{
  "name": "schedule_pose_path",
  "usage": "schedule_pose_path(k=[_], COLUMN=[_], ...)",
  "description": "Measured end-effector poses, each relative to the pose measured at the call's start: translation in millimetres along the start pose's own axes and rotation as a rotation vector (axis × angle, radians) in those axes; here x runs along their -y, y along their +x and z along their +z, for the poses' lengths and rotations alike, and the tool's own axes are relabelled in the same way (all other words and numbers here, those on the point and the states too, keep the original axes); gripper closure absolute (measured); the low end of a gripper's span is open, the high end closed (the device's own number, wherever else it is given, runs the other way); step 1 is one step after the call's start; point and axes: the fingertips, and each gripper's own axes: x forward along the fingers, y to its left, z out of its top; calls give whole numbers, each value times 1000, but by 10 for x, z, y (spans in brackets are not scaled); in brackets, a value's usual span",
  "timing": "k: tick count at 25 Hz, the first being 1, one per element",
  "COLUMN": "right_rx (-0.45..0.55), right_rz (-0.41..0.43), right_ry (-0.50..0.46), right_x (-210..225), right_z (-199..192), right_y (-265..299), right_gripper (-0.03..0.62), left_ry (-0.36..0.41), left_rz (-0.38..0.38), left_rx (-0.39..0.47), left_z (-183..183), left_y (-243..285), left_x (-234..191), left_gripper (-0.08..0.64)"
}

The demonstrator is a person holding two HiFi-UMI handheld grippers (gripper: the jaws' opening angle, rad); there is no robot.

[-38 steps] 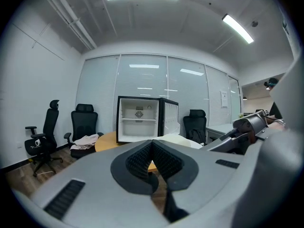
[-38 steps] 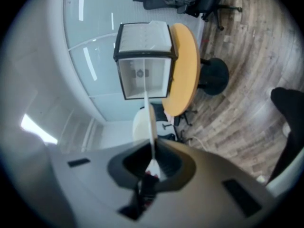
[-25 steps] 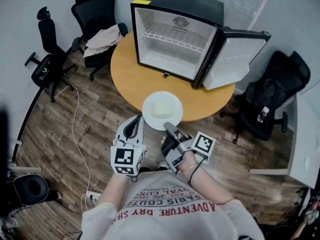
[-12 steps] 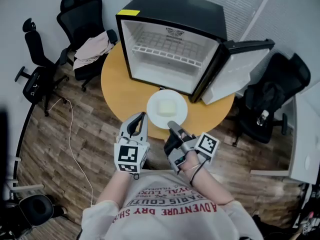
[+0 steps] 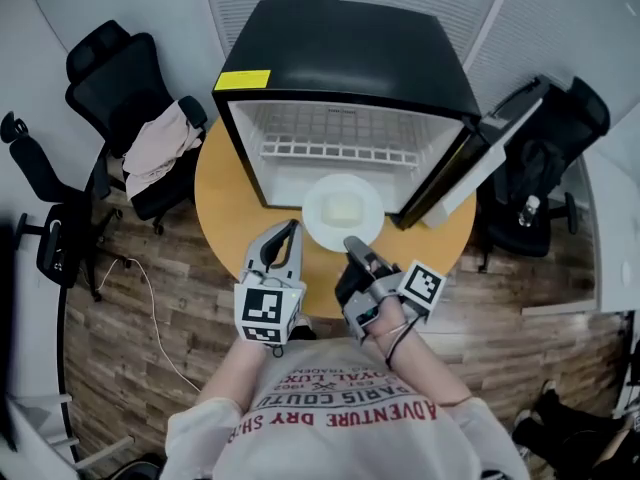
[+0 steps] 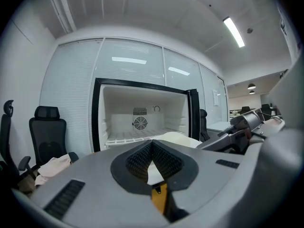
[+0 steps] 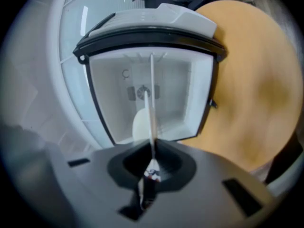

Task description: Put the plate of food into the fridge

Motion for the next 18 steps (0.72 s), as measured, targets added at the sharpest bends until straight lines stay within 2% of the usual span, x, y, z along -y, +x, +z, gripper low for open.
schedule_pose_path(k=[8,18], right_rx=[123,171], right_rz=[3,-5], right_ry=[18,18], right_x=[-98,-159], right_z=[67,343], right_y=[513,855], right_gripper=[554,554], left_ry=[-24,-30], left_rz=[-97,-89], left_rx=[12,27], left_z=[25,80], left_y=[302,514], left_x=[-512,-711], left_gripper=[534,534])
